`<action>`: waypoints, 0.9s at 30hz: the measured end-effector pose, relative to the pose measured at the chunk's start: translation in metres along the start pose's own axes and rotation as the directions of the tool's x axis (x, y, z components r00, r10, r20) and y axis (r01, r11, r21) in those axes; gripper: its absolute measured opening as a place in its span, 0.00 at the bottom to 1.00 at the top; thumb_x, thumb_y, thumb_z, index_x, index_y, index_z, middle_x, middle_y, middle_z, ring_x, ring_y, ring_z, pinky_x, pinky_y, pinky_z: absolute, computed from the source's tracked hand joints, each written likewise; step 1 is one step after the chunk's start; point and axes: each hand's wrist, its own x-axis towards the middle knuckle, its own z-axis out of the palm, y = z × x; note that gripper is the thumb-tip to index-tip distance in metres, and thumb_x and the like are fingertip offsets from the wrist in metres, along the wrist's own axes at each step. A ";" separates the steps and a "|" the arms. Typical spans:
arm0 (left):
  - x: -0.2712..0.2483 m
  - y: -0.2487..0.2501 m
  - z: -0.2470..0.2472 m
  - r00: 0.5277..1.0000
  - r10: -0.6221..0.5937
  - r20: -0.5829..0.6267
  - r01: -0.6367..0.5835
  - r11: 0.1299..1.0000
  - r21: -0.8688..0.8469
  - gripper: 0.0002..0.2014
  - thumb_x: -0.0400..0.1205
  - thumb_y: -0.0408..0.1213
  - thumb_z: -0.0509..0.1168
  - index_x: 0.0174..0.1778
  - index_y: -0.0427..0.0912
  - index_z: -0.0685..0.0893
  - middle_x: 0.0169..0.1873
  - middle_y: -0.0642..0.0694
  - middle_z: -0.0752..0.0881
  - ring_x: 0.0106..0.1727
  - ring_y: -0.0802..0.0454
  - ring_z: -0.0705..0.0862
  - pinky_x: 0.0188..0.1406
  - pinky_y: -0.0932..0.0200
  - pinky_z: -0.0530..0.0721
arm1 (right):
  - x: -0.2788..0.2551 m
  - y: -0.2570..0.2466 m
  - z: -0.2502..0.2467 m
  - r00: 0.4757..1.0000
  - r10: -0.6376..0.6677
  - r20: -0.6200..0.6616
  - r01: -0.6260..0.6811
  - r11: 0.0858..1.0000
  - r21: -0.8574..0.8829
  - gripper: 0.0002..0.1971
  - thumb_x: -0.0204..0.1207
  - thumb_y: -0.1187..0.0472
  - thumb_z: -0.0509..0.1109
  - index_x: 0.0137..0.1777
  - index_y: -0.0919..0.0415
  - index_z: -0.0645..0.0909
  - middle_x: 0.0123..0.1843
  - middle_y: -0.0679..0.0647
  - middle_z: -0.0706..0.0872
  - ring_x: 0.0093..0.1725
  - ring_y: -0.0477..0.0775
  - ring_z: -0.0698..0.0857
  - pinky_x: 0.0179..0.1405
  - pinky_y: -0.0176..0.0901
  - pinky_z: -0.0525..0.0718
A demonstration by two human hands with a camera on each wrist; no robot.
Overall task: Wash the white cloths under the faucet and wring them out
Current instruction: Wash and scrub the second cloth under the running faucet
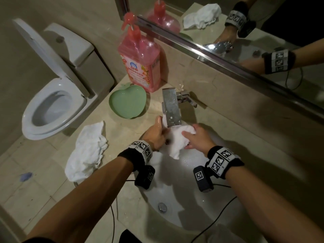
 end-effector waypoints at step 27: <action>0.017 0.018 0.014 0.992 -0.006 0.125 -0.018 0.982 0.189 0.26 0.70 0.51 0.79 0.64 0.57 0.83 0.53 0.57 0.86 0.54 0.54 0.84 0.50 0.67 0.76 | 0.003 -0.009 -0.020 0.966 -0.061 0.253 -0.008 0.965 0.262 0.24 0.73 0.83 0.64 0.56 0.53 0.80 0.63 0.61 0.82 0.65 0.68 0.83 0.53 0.57 0.91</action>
